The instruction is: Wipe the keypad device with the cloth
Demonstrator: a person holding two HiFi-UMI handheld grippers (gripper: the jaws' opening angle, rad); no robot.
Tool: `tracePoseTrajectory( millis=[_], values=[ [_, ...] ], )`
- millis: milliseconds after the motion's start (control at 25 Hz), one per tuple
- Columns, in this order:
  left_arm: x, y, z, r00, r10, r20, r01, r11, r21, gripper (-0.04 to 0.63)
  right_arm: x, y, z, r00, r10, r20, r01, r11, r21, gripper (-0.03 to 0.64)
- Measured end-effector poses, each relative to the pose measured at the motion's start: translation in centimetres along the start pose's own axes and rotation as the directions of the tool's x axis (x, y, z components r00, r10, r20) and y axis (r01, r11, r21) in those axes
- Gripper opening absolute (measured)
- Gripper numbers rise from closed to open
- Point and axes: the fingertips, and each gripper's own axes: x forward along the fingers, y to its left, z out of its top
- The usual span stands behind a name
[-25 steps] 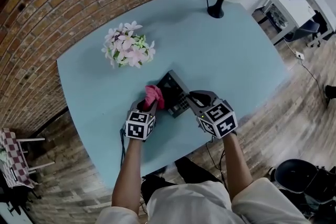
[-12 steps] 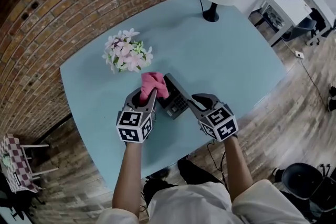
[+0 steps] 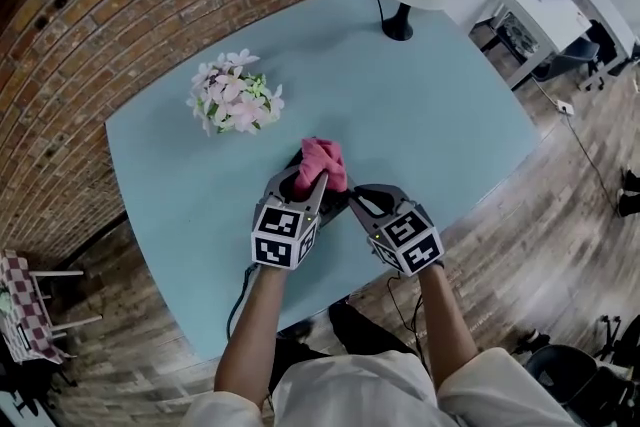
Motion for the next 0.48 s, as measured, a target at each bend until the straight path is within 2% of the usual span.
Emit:
tracePoseTrajectory(
  millis=[160, 320, 480],
  values=[
    [0.7, -0.2, -2.0, 0.998, 0.017, -0.053, -0.017, 1.000, 0.007, 0.147, 0.0, 0.0, 0.0, 1.000, 0.009, 0.014, -0.009, 1.000, 0.019, 0.066],
    [0.9, -0.2, -2.5, 0.998, 0.038, -0.041, -0.037, 0.999, 0.011, 0.147, 0.1, -0.2, 0.0, 0.999, 0.025, 0.021, -0.026, 0.999, 0.023, 0.069],
    [0.9, -0.2, -3.1, 0.999, 0.025, -0.038, -0.024, 1.000, 0.012, 0.149, 0.1, -0.2, 0.0, 0.999, 0.042, 0.022, -0.043, 0.999, 0.029, 0.071]
  ],
)
